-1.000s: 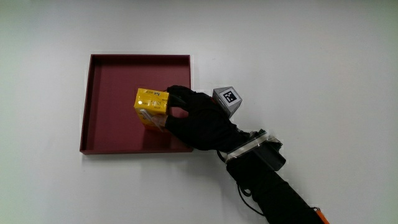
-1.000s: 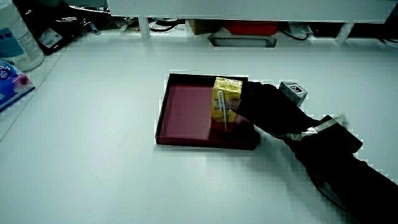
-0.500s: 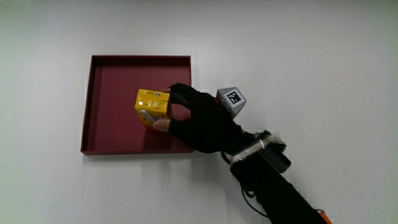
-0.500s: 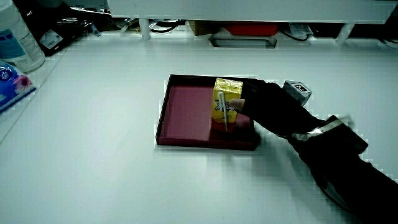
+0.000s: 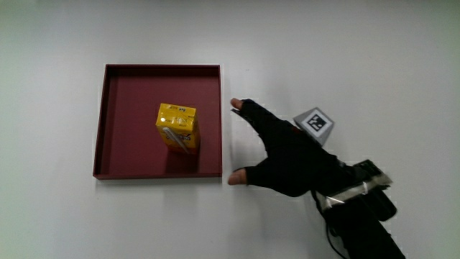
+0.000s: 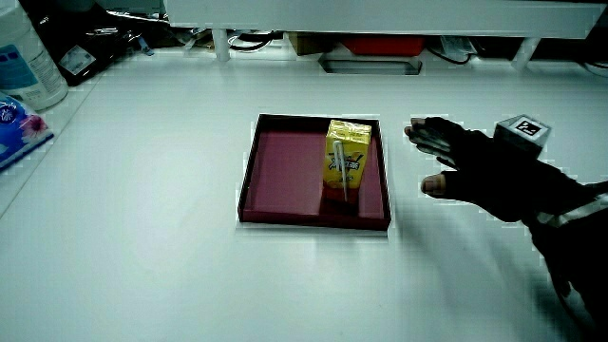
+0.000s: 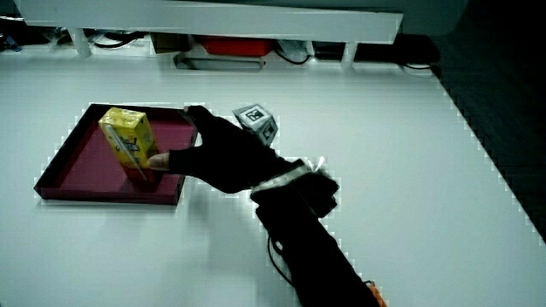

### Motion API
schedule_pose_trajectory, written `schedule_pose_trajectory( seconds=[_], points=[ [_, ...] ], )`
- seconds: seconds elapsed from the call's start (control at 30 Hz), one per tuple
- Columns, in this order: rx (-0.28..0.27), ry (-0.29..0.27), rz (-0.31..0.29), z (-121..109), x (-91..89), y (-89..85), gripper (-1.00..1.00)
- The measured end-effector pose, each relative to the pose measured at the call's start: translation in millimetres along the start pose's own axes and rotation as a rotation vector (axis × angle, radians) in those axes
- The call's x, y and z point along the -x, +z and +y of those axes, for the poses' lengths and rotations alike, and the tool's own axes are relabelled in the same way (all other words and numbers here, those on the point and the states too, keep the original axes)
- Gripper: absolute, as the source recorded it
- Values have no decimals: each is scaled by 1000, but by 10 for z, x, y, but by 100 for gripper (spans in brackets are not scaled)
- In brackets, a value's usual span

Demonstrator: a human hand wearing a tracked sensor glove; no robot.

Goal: Place ice redtea

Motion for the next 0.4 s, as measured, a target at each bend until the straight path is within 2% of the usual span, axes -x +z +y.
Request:
schedule_pose_trajectory(
  seconds=[0.03, 0.3, 0.33, 0.37, 0.4],
  points=[
    [1, 21, -2, -53, -9, 34, -100],
    [-28, 8, -62, -471, 50, 309, -100],
    [-44, 5, -100, -518, 25, 350, -100],
    [-49, 27, -112, -553, -7, 383, -100],
    [-58, 14, -109, -598, -19, 403, -100]
  ],
)
